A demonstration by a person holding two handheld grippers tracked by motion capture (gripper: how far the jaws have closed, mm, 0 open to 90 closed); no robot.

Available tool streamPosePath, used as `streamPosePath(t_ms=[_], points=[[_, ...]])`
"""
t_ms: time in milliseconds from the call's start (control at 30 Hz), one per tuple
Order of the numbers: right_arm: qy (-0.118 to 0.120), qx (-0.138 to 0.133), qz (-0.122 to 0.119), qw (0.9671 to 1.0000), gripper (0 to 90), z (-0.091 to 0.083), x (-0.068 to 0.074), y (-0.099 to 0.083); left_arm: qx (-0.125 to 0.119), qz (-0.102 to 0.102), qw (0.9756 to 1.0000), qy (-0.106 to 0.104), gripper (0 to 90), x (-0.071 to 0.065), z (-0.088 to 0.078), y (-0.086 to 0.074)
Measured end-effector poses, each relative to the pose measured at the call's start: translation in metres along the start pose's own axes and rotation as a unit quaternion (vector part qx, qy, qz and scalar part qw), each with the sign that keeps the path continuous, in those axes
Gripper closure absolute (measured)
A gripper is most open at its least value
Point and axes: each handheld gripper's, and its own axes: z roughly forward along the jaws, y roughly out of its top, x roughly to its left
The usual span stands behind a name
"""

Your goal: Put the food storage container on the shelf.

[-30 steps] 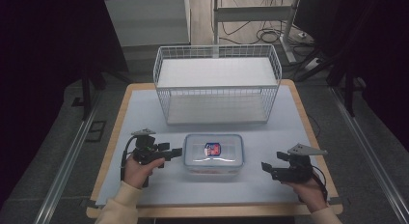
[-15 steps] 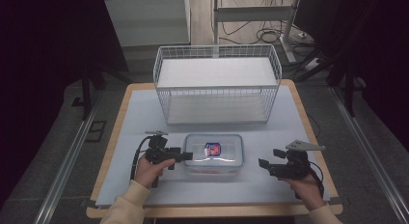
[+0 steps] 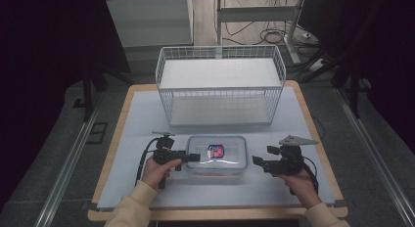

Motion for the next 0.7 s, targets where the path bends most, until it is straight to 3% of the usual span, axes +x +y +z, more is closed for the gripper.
streamPosePath(t_ms=[167,267,433,467,500,533,633,700], points=[[0.024,0.013,0.014,0.9995,19.2,0.010,0.001,0.007,-0.003,-0.002,1.0000,0.001,22.1,0.000,-0.001,0.000],[0.050,0.035,0.036,0.9975,18.9,0.025,0.001,0.011,-0.005,-0.003,1.0000,0.001,22.6,0.000,-0.002,0.000],[0.070,0.065,0.058,0.9938,17.8,0.040,-0.001,0.011,-0.010,-0.009,0.9999,-0.002,24.0,0.001,-0.002,-0.002],[0.077,0.075,0.070,0.9918,17.8,0.046,-0.003,0.009,-0.013,-0.011,0.9998,-0.004,24.3,0.001,-0.002,-0.002],[0.077,0.075,0.070,0.9918,17.8,0.046,-0.003,0.009,-0.013,-0.011,0.9998,-0.004,24.4,0.001,-0.002,-0.002],[0.095,0.080,0.094,0.9878,18.6,0.050,-0.004,0.008,-0.012,-0.012,0.9998,-0.004,24.4,0.001,-0.003,-0.002],[0.106,0.081,0.108,0.9851,20.0,0.053,-0.005,0.008,-0.012,-0.011,0.9999,-0.003,24.4,0.001,-0.003,-0.003],[0.129,0.087,0.127,0.9797,22.5,0.058,-0.007,0.008,-0.012,-0.011,0.9999,-0.003,24.4,0.001,-0.003,-0.003]])
